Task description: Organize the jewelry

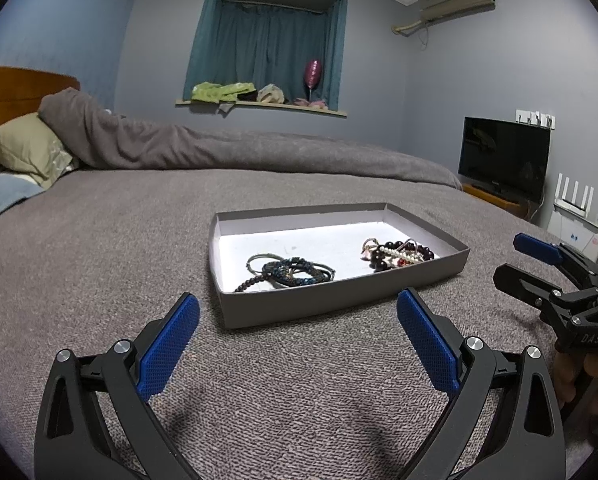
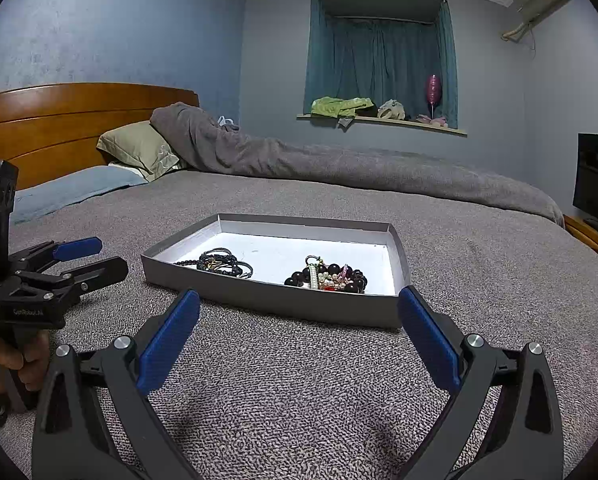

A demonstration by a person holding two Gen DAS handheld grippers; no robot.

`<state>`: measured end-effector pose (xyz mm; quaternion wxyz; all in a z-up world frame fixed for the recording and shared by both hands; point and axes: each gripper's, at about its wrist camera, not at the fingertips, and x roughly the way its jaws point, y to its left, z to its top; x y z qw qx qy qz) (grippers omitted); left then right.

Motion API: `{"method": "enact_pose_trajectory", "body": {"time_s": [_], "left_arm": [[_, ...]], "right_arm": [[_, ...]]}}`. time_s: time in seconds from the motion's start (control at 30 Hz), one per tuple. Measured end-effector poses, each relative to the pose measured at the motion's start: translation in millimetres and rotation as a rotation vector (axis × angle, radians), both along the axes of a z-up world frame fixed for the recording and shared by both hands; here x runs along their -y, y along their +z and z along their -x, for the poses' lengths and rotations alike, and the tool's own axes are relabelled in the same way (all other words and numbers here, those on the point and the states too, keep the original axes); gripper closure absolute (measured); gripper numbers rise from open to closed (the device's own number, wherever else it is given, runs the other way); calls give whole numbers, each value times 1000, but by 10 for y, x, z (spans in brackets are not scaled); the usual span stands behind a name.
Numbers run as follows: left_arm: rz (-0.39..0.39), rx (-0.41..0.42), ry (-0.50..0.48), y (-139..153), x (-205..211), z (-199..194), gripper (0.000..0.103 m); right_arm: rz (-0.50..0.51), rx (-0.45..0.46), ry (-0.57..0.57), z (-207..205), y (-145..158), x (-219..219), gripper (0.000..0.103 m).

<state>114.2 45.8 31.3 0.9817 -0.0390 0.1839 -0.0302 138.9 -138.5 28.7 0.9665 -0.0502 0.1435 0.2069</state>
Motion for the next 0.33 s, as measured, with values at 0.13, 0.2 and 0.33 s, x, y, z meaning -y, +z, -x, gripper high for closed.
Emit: {"method": "enact_pose_trajectory", "body": {"time_s": [0.13, 0.2, 0.33], "left_arm": [[-3, -6, 3, 0, 6, -4, 5], [-4, -7, 3, 0, 2, -9, 5], [-7, -8, 2, 0, 7, -20, 5]], "right_arm": [[0, 0, 0, 0, 0, 0, 5], [0, 0, 0, 0, 0, 0, 5], [0, 0, 0, 0, 0, 0, 5]]}}
